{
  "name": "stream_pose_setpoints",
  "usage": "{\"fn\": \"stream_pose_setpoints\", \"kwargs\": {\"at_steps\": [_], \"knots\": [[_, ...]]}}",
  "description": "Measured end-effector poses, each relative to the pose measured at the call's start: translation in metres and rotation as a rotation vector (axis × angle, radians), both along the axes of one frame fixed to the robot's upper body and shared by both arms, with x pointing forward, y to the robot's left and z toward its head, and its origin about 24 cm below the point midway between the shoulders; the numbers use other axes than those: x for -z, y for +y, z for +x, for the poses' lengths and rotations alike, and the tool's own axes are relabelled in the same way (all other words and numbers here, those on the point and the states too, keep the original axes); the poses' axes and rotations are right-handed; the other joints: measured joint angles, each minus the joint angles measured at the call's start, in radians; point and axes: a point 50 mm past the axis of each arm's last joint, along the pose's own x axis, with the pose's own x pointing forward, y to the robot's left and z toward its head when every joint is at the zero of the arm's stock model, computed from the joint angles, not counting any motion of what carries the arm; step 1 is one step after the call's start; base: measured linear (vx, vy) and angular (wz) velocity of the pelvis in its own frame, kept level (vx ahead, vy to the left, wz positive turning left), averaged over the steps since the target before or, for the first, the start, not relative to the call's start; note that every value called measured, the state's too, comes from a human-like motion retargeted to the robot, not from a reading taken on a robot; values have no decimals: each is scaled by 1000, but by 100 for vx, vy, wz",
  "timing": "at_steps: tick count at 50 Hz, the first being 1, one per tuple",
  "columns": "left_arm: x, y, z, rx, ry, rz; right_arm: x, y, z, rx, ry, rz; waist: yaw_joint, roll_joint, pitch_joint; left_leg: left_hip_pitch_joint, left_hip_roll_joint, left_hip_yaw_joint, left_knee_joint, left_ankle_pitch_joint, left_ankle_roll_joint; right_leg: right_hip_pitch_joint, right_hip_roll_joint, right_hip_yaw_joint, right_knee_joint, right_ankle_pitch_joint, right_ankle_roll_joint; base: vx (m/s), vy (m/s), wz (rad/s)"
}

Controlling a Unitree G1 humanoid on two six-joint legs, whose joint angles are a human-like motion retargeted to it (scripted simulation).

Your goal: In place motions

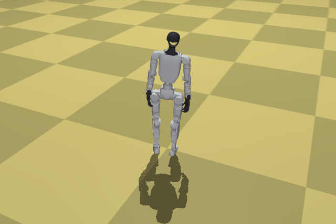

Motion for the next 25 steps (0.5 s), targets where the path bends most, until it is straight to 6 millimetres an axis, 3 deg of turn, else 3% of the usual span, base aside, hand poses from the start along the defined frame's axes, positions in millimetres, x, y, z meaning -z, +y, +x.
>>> {"fn": "stream_pose_setpoints", "kwargs": {"at_steps": [25], "knots": [[0, 1, 0, -8, -4, 6, 0, 2, 4, -2, 0, 26, 4, 2, -1, -3, 4, -15, 4, 15, -11, 7, 1, -8, -1, 24, -11, 0, 0, 0]]}}
